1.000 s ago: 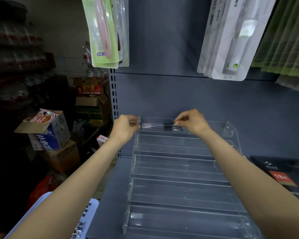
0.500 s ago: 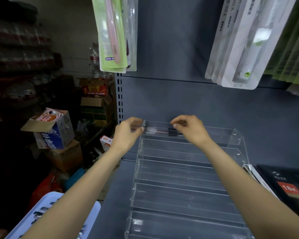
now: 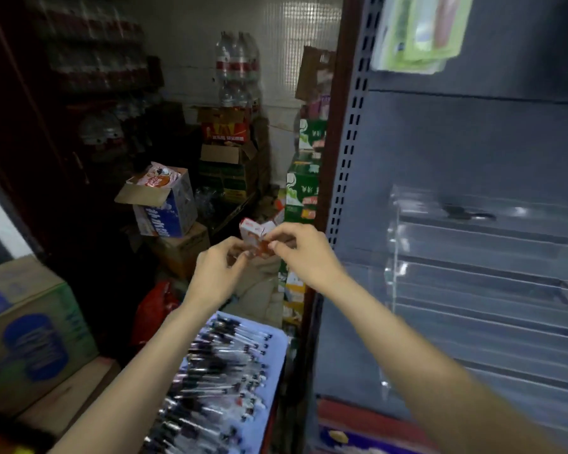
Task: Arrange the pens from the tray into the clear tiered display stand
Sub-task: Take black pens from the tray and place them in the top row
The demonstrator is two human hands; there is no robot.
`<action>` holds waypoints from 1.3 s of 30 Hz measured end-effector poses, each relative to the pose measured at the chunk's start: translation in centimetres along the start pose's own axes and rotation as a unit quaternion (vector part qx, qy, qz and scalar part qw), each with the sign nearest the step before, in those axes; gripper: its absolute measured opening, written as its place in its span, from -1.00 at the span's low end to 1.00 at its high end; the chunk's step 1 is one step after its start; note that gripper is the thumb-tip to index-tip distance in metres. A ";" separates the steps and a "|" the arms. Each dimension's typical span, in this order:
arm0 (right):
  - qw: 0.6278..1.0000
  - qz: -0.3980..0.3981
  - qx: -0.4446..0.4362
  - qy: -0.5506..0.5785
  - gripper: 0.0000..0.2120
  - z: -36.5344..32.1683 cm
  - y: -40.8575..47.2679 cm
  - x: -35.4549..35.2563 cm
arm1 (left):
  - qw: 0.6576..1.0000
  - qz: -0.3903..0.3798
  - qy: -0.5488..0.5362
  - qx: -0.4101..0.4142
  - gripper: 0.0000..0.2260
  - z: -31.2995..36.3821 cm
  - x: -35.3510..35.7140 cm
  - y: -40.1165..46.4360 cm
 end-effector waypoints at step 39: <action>0.888 -0.131 0.268 -0.349 -0.75 17.1 5.6 24.8 | 0.950 -0.283 -0.010 -0.134 -0.68 -24.4 8.2 -7.9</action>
Point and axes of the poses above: each hand's wrist, its own y-axis towards the middle knuckle, its own x-axis out of the palm, z = x × y, the point moved 6 cm from there along y, towards the middle knuckle, and after that the axes turned 12 degrees about x, right-handed, at the moved point
